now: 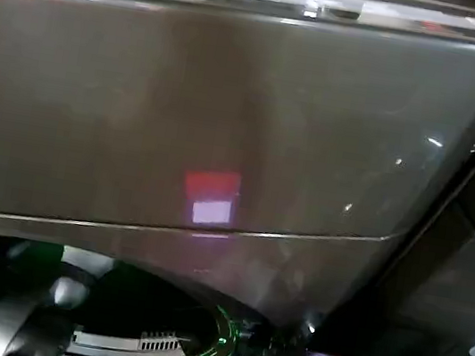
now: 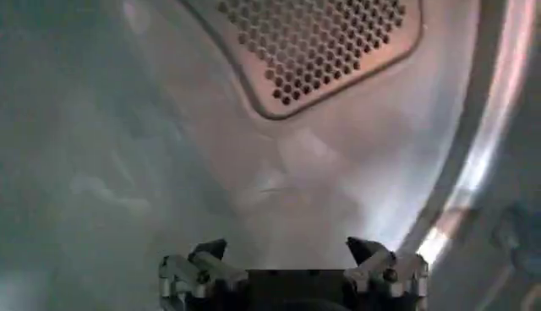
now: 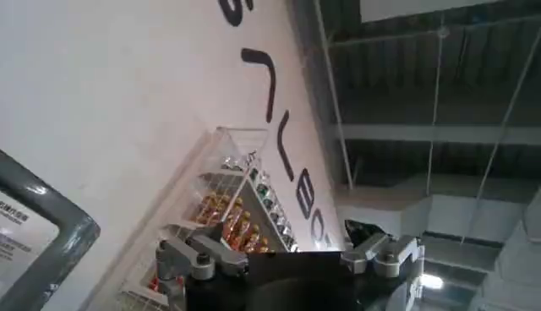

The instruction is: Grasp the clothes from the dryer.

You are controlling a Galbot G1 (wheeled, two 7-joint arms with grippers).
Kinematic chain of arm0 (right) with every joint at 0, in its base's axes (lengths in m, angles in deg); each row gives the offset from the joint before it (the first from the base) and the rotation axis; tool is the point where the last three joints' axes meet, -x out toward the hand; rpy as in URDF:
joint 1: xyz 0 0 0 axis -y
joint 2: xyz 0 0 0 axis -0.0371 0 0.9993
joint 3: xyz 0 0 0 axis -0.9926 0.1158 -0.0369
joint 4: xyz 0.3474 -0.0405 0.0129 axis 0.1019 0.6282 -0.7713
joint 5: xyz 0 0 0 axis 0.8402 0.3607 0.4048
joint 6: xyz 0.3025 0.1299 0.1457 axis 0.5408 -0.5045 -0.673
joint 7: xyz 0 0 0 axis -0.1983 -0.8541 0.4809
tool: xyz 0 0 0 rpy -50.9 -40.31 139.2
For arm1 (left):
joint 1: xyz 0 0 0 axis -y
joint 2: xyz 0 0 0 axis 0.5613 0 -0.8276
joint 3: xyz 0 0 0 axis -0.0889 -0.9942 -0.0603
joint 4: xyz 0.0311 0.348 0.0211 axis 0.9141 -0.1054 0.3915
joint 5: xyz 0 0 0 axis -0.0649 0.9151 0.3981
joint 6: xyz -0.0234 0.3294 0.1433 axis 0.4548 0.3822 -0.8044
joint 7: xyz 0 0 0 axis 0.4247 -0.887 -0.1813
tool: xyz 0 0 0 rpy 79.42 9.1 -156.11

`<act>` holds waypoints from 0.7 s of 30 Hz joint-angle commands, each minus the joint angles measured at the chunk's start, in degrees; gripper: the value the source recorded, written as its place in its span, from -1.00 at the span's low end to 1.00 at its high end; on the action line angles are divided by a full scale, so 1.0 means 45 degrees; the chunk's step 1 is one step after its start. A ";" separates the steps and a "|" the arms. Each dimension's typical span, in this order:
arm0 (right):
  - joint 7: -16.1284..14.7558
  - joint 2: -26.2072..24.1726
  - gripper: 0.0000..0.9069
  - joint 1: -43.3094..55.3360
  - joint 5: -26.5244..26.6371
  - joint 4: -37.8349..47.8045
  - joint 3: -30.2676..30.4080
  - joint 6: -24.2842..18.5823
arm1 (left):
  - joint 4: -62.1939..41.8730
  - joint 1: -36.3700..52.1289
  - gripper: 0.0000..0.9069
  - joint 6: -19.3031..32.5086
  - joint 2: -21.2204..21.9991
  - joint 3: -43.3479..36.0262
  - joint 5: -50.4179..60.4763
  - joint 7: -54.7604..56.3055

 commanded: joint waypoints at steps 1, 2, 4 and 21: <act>0.0002 0.0015 1.00 0.0056 -0.0024 -0.0065 0.0061 -0.0007 | -0.1283 0.0718 1.00 0.0884 -0.0215 -0.1265 0.2629 -0.2537; 0.0003 0.0011 1.00 0.0055 -0.0026 -0.0071 0.0066 -0.0009 | -0.1362 0.0757 1.00 0.0991 -0.0283 -0.1323 0.3021 -0.2741; 0.0004 0.0008 1.00 0.0038 -0.0029 -0.0071 0.0063 -0.0011 | -0.1460 0.0809 1.00 0.1273 -0.0480 -0.1629 0.3416 -0.3043; -0.0029 0.0044 1.00 0.0119 -0.0079 -0.0183 0.0234 -0.0016 | -0.1798 0.1381 1.00 0.3394 -0.1459 -0.3771 0.4300 -0.4745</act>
